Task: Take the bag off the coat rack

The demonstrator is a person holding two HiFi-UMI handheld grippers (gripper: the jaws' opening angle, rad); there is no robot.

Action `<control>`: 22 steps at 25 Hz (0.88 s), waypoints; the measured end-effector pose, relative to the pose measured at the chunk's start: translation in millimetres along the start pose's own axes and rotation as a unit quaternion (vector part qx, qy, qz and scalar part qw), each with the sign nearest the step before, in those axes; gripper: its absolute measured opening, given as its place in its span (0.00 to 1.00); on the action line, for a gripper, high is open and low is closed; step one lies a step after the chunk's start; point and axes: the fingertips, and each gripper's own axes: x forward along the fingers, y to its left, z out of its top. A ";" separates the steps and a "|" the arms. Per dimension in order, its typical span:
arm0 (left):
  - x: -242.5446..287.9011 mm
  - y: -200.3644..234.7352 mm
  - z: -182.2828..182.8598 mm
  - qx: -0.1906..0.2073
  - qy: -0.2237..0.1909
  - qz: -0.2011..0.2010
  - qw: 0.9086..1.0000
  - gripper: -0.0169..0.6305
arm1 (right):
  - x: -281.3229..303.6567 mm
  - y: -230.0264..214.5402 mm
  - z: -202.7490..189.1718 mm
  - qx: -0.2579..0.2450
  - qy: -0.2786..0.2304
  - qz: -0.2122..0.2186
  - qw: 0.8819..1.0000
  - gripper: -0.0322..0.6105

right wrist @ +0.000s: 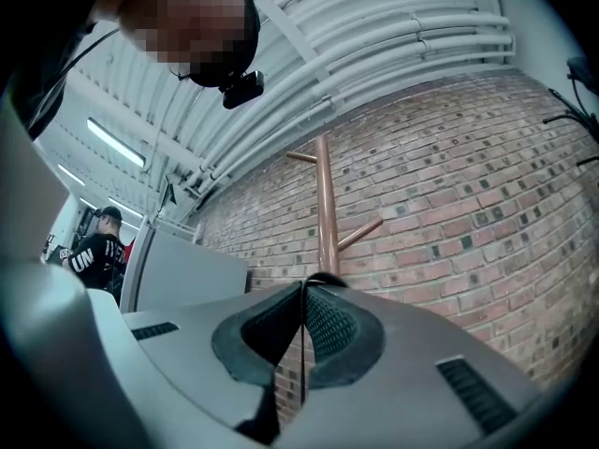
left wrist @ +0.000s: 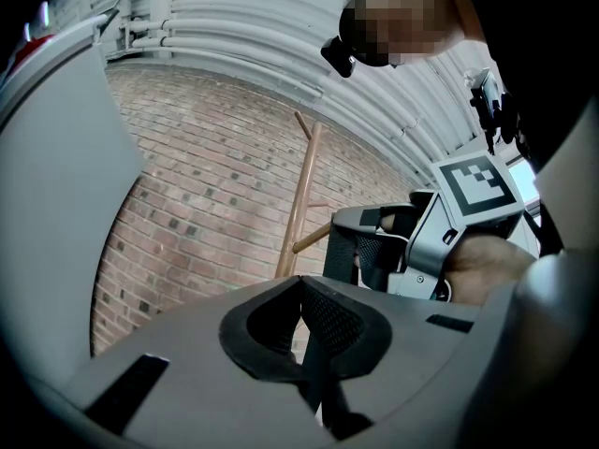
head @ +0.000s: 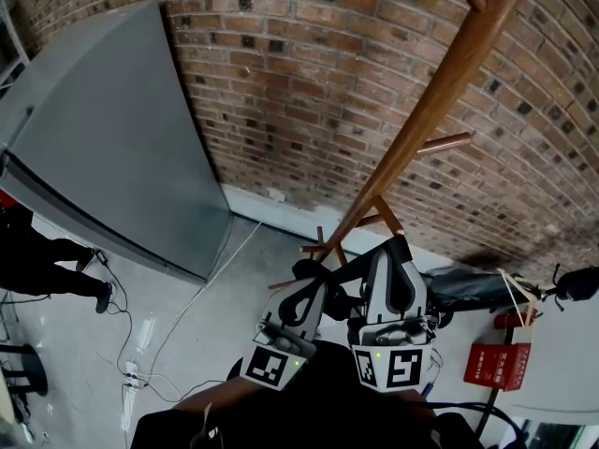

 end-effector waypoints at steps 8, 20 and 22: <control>-1.6 -13.1 -1.8 0.000 0.002 -0.012 1.000 0.05 | -20.8 -3.4 -5.2 0.004 0.010 -0.008 1.000 0.08; 2.4 -32.1 -4.6 0.005 0.003 -0.027 1.000 0.05 | -43.3 -6.7 -7.4 0.000 0.024 -0.010 1.000 0.08; 3.5 -32.5 -4.7 0.004 0.001 -0.027 1.000 0.05 | -44.9 -5.7 -8.9 -0.005 0.027 -0.009 1.000 0.08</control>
